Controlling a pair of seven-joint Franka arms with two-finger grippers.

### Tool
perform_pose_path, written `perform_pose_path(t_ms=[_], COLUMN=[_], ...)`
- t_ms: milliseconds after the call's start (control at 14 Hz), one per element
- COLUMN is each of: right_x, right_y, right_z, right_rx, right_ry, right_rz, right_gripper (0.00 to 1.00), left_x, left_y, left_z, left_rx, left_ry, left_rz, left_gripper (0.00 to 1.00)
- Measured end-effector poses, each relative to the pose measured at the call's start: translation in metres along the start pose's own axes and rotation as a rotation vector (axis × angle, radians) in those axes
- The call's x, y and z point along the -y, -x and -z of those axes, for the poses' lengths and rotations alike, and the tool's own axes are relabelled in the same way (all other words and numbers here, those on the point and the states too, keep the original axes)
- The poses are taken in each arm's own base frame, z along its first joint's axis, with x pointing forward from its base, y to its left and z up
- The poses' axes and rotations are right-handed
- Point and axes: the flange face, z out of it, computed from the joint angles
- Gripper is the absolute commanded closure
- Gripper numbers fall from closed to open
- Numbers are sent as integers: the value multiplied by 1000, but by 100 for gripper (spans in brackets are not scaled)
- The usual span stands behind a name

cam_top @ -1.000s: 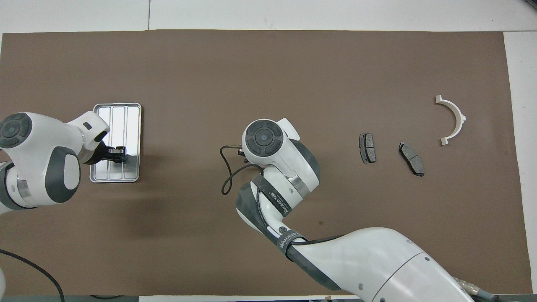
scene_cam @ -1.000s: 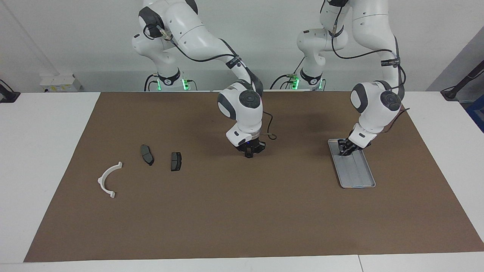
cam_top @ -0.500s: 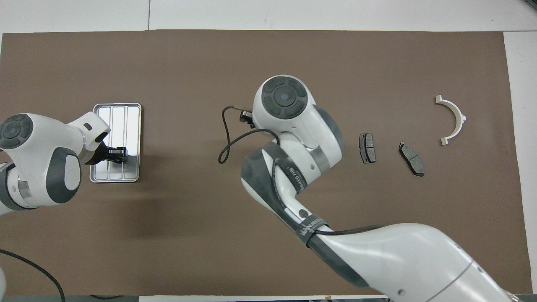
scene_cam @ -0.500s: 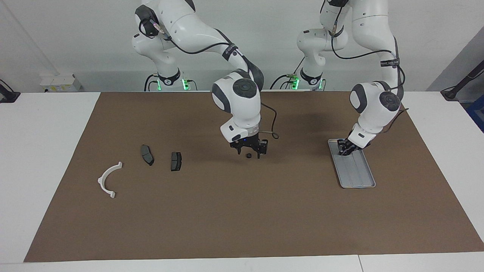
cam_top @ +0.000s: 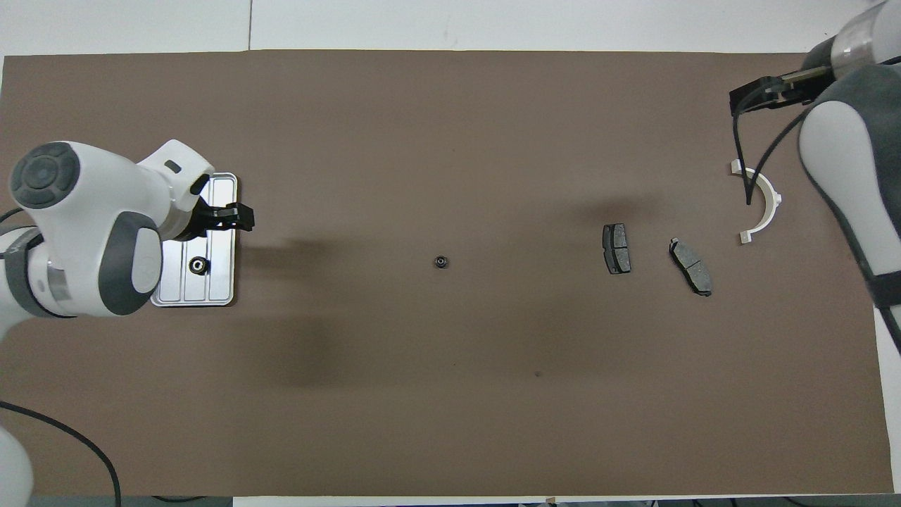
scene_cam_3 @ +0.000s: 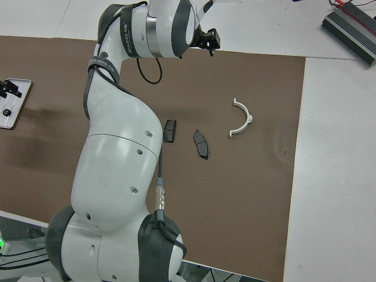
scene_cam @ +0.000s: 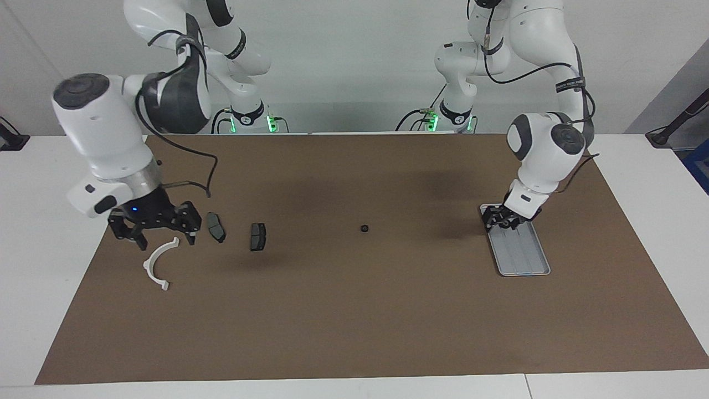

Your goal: Pick bearing gear from pile to tray

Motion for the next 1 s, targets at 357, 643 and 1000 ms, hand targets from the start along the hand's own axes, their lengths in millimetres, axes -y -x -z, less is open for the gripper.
perform_pose_path(t_ms=[357, 643, 1000], right_x=[-6, 12, 10], right_y=[60, 84, 97], right_z=[109, 87, 41], right_rx=[63, 141, 127], right_ry=[24, -5, -16], right_rz=[-177, -254, -267], right_gripper=[0, 0, 0], left_x=[-182, -302, -312], left_y=[60, 83, 78], left_z=[-3, -24, -49], left_rx=[14, 46, 50], left_ry=[13, -6, -32], left_rz=[206, 292, 303], left_gripper=[0, 0, 0])
